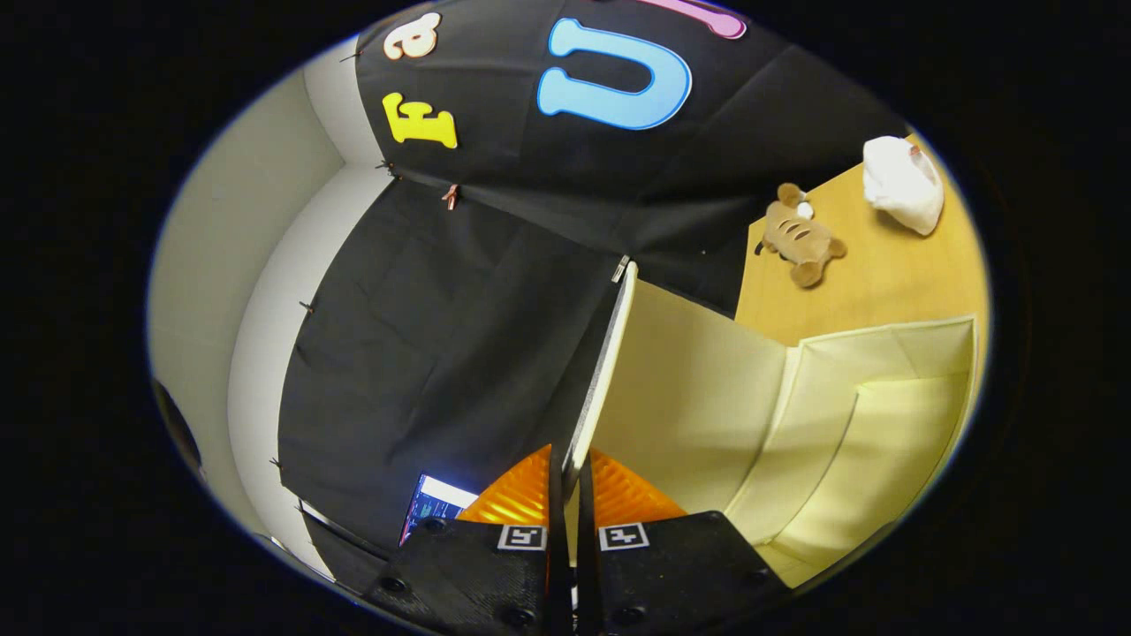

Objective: Open the storage box then place both shoes into the box .Put the left shoe in first, then the right shoe, with the right side of both shoes facing outward in a uniform manner.

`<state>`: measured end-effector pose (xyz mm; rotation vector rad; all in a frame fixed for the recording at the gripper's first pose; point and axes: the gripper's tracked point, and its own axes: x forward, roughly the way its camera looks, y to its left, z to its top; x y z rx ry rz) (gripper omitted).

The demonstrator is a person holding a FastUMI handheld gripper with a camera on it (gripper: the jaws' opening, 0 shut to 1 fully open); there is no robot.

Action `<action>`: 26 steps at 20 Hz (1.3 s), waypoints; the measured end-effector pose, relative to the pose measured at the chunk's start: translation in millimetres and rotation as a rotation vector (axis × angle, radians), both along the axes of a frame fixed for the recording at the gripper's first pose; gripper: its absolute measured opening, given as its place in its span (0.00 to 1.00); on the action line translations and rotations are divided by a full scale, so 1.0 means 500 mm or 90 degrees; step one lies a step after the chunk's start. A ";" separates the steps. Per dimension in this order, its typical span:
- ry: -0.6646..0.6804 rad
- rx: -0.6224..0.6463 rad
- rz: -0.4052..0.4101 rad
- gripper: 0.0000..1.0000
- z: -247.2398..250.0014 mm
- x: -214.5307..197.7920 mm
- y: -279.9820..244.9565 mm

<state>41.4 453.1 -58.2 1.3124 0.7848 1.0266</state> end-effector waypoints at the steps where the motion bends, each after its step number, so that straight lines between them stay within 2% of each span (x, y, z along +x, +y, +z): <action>1: -0.001 -0.002 0.001 0.07 0.000 0.004 0.020; 5: -0.004 -0.021 0.016 0.07 -0.004 0.010 0.096; 7: -0.010 -0.039 0.025 0.11 -0.012 0.006 0.129; 10: -0.034 -0.084 0.036 0.37 -0.034 -0.007 0.155; 12: -0.043 -0.102 0.038 0.63 -0.047 -0.009 0.157; 13: -0.049 -0.116 0.033 0.76 -0.057 -0.011 0.157; 14: -0.062 -0.134 0.023 0.82 -0.064 -0.007 0.155; 15: -0.078 -0.151 0.011 0.92 -0.071 -0.001 0.149; 21: -0.116 -0.174 -0.007 0.94 -0.053 -0.013 0.099; 26: -0.197 -0.279 -0.036 0.95 -0.063 -0.033 -0.002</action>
